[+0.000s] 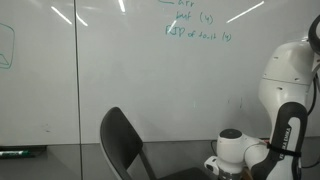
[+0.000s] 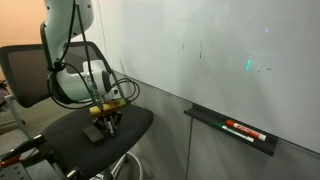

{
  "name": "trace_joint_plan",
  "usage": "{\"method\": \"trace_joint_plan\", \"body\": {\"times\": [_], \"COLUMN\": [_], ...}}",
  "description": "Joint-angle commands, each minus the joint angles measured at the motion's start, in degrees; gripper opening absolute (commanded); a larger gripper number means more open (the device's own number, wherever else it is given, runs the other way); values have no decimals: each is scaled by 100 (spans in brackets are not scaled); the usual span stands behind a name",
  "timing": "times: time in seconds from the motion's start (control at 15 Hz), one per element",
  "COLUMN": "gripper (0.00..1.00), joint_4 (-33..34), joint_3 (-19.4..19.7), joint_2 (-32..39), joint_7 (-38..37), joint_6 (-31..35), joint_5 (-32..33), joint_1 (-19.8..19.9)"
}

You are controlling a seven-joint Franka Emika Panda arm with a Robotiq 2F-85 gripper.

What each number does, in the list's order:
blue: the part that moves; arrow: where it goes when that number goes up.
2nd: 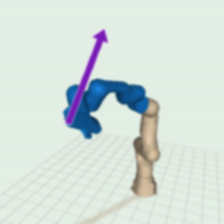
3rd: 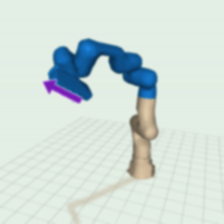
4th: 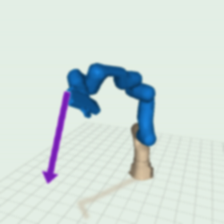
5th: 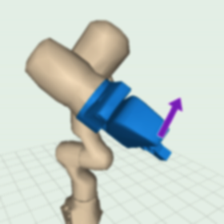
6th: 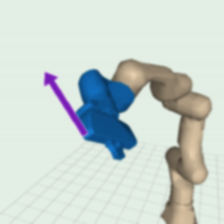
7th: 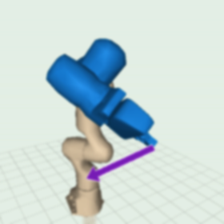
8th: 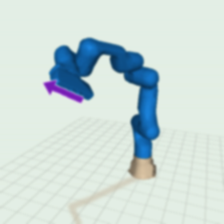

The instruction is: Write something on the whiteboard

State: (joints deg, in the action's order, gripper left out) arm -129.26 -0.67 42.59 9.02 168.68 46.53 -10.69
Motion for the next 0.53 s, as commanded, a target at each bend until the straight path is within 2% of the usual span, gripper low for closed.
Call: {"method": "trace_joint_plan", "body": {"times": [0.0, 0.2, 0.47], "gripper": [10, 10, 10], "joint_4": [-208, -222, -84], "joint_3": [-45, -206, -132], "joint_2": [-461, -762, -1324], "joint_7": [-6, 108, -78], "joint_6": [-696, -1560, -2883], "joint_5": [-124, -561, -1040], "joint_1": [-53, 40, -24]}}
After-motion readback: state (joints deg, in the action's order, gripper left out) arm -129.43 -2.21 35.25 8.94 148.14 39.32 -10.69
